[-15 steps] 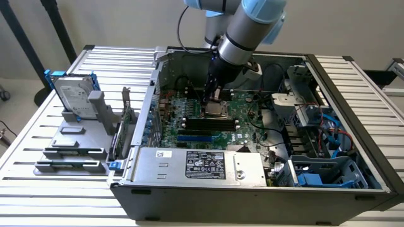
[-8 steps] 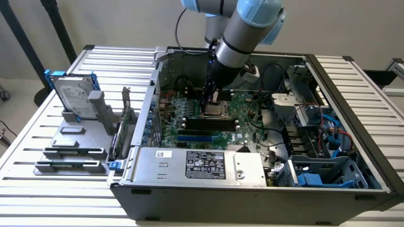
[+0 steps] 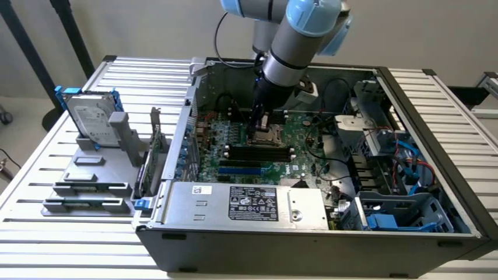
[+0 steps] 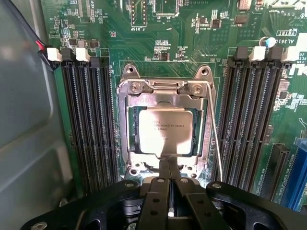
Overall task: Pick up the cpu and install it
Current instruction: 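Close the cpu cover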
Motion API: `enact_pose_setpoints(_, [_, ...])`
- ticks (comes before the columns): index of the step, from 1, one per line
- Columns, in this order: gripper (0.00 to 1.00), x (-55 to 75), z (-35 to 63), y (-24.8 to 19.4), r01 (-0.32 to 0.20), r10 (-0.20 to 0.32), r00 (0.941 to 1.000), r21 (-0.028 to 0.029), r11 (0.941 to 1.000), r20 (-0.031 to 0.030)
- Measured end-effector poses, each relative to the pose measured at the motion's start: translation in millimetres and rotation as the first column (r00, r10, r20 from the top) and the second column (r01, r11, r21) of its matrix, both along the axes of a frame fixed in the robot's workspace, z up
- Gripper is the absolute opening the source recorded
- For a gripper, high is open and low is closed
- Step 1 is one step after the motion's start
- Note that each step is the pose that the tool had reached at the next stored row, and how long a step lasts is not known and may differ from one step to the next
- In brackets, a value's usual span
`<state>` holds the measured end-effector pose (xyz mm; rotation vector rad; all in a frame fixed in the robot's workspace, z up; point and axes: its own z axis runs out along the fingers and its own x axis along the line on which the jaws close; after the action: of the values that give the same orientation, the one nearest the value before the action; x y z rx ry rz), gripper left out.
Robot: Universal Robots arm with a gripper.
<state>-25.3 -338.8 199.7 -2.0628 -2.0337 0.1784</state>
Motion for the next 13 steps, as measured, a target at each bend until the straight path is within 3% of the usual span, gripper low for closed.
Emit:
enact_pose_setpoints(3, [0.11, -1.7, -0.8, 0.1, 0.0, 0.0, 1.0, 0.0013, 1.0, 0.0078])
enact_pose_setpoints(6, [0.11, -4.1, 1.1, 0.3, 0.001, -0.001, 1.0, 0.0056, 1.0, 0.0082])
enact_pose_setpoints(10, [0.11, -8.2, 11.8, 0.1, 0.003, -0.003, 1.0, 0.0098, 0.9999, 0.0077])
enact_pose_setpoints(13, [0.11, -12.4, 17.6, -0.9, 0.005, -0.005, 1.0, 0.0212, 0.9998, 0.0069])
